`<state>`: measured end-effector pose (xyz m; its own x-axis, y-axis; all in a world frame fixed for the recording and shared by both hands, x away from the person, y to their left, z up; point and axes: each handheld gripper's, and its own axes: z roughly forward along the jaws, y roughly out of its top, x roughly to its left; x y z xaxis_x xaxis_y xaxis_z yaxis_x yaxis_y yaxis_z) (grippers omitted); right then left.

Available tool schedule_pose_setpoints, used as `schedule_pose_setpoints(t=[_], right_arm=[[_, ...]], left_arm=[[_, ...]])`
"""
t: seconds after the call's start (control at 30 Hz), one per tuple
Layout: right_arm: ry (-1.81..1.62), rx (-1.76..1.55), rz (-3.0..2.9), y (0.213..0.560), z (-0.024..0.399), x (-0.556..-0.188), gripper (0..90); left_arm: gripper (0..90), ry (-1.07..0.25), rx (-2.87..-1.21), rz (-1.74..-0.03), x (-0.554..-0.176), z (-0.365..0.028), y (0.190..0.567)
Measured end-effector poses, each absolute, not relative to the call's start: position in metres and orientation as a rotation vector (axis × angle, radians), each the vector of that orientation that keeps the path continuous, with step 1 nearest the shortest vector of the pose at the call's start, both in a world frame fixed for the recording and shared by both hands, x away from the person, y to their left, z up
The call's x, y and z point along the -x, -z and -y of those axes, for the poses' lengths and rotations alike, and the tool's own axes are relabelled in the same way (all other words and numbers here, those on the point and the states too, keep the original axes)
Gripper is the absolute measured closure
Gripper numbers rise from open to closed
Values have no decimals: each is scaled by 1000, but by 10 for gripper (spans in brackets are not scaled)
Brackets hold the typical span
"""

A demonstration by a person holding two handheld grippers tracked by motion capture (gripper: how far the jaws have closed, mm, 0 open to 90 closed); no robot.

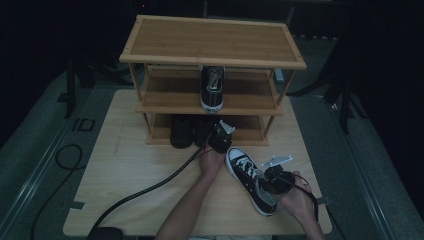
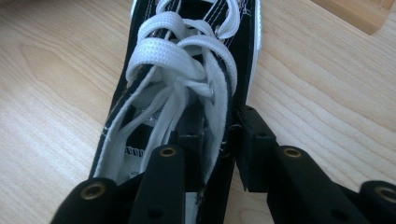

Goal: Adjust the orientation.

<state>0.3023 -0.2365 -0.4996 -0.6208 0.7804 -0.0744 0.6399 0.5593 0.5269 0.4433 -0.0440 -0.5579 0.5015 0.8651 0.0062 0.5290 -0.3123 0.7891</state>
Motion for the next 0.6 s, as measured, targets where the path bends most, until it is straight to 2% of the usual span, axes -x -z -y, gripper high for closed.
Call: schedule_pose_setpoints(t=[0.13, 0.6], right_arm=[[-680, -1188, -2483, 497, 239, -302, 873], [-721, -1226, -2475, 493, 249, -308, 885]], left_arm=[[900, -565, -1991, -1143, -443, 44, 558], [900, -568, -1992, -1141, -443, 44, 558]])
